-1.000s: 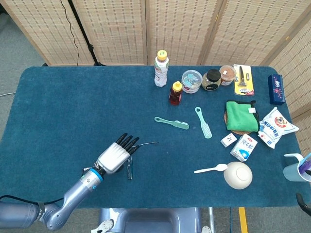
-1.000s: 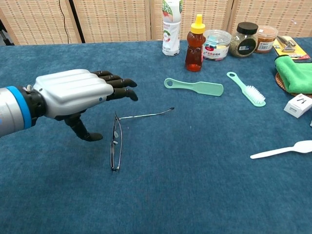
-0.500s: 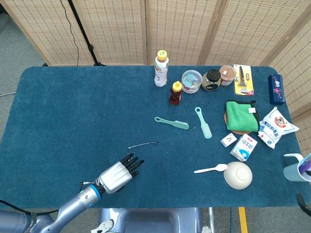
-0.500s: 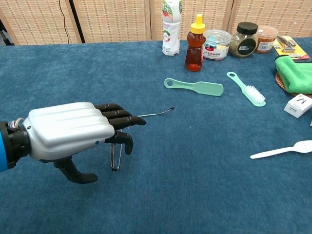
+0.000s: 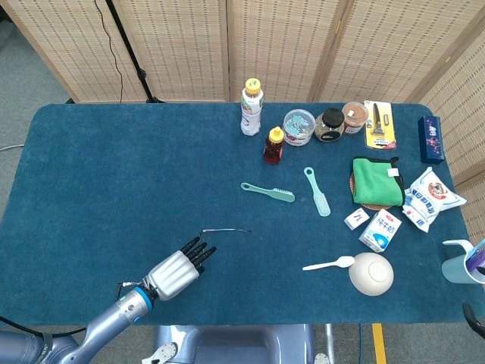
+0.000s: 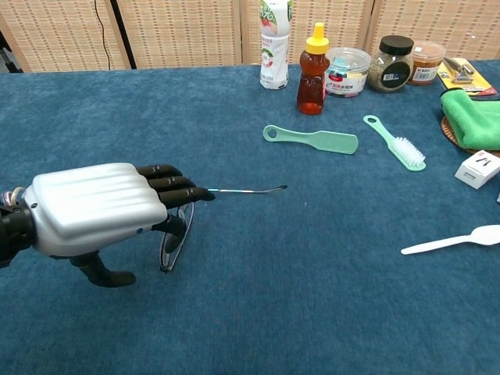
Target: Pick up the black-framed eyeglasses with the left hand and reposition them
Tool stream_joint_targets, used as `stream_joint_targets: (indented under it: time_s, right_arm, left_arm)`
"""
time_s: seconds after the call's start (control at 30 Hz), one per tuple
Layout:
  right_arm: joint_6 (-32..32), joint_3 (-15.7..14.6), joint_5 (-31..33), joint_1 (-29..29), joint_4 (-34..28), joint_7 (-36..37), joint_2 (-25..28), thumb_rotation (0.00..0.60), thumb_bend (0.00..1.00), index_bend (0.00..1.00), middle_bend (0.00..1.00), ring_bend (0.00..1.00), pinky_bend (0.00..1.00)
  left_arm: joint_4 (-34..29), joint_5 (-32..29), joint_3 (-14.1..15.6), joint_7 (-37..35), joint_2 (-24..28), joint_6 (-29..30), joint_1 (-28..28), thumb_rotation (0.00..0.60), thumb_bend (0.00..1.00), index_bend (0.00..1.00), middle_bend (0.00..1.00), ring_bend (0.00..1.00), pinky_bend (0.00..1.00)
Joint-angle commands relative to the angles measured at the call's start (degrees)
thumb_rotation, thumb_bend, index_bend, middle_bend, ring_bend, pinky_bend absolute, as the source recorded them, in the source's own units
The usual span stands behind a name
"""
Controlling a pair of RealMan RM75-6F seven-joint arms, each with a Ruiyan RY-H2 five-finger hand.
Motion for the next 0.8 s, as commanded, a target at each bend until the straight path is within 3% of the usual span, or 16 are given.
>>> stream_joint_targets:
  time_s: [0.03,0.37,0.53,0.7,0.8]
  right_arm:
    - [-0.07,-0.01,-0.11,0.08,-0.09,-0.15,-0.08,0.600,0.31,0.23,0.07,0.09,0.22]
    - [-0.26,0.00,-0.48,0.35,-0.81,-1.15,-0.18,0.600,0.31,0.23,0.07,0.09,0.22]
    - [0.02,-0.04,-0.69,0.25,-0.98,-1.34,-0.10,0.600,0.31,0.23,0.07,0.09,0.22]
    - [0.45,-0.09,-0.53,-0.10,-0.91,-1.16,-0.01,0.600,0.31,0.23,0.07,0.09,0.22]
    - [0.62,-0.14,-0.61,-0.22,-0.83,-1.00,-0.04,0.600,0.31,0.23,0.07,0.09,0.22]
  left_arm:
    - [-0.18,-0.07,0.22,0.32,1.18,0.41,0.32,0.549,0.23,0.42,0.00,0.00,0.00]
    - [-0.84,1.27,0.13,-2.85,5.57,1.11,1.24,0.548,0.23,0.39,0.00,0.00,0.00]
    - [-1.12,4.83,-0.81,-8.17,7.15,1.06,1.18,0.547,0.23,0.20,0.00,0.00,0.00]
    - [1.04,5.45,-2.57,-7.03,7.40,1.48,0.73,0.548,0.23,0.03,0.00,0.00,0.00]
    - [3.40,2.93,-4.06,-6.83,6.11,-0.95,-0.45,0.547,0.23,0.00,0.00,0.00,0.00]
